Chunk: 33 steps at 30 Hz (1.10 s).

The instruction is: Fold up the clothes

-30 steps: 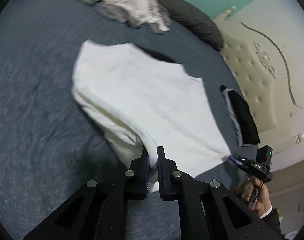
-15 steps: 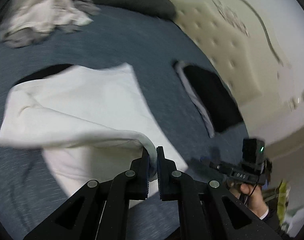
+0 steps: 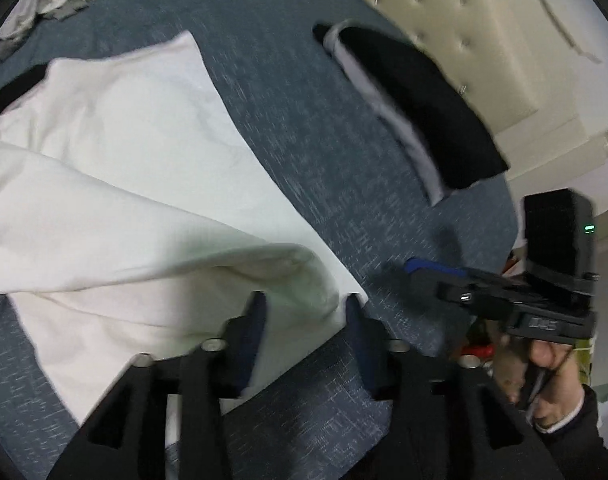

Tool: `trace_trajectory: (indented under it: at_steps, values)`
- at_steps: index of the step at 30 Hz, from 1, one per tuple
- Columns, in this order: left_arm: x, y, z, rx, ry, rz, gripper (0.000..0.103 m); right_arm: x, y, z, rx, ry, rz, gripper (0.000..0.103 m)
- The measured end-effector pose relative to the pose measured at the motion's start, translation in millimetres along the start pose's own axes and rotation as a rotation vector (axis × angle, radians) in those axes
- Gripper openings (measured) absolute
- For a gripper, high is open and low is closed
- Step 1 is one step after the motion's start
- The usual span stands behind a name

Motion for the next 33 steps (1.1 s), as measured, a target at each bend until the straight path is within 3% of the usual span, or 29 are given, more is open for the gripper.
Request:
trace_trajectory:
  at_steps: [2,4,10,14,20,22,25,27,28,31,33]
  values:
    - [-17.4,-4.0,-14.3,-0.028,0.007,0.024,0.047,5.5,0.6,-8.9,-0.021,0.0,-0.009,0.038]
    - [-34.0,-9.6,-32.0,-0.065,0.022,0.049,0.047,10.0,1.9,-21.5,-0.054,-0.003,-0.016,0.05]
    - [-62.2,-45.2,-87.1,-0.166,0.088,0.049,0.049,27.1,5.1,-63.4,-0.163,-0.02,-0.049,0.052]
    - [-64.5,-76.6,-114.0,-0.224,0.102,0.023,0.049,53.9,5.1,-83.6,-0.224,-0.082,-0.104,0.053]
    - [-47.1,-106.2,-130.5,-0.289,0.06,-0.015,0.049,88.7,5.9,-85.2,-0.265,-0.192,-0.158,0.052]
    - [-41.3,-110.0,-133.4,-0.306,0.042,-0.018,0.049,95.9,5.0,-83.4,-0.272,-0.211,-0.176,0.032]
    - [-32.6,-113.1,-134.4,-0.31,0.025,-0.021,0.047,95.8,2.4,-82.7,-0.289,-0.232,-0.174,0.012]
    - [-28.9,-114.9,-135.4,-0.31,0.023,-0.024,0.031,88.8,3.0,-82.3,-0.281,-0.215,-0.16,0.006]
    - [-28.9,-115.7,-136.6,-0.318,0.012,-0.022,0.016,84.1,3.4,-83.5,-0.277,-0.203,-0.156,0.005]
    - [-30.6,-116.0,-134.9,-0.303,0.004,-0.016,0.005,70.7,3.7,-89.0,-0.271,-0.167,-0.146,0.005]
    - [-33.2,-115.6,-130.0,-0.272,0.018,-0.016,0.005,62.4,3.2,-93.1,-0.263,-0.149,-0.143,0.005]
Point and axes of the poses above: each gripper's, at about its wrist camera, not at the fingertips, and x roughly the way its jaws point, z to its right, y to its top, the point moved 2 cm from there along x, roughly the way its jaws point, and after that the axes turned 8 degrees about x, right-handed, at the moved point
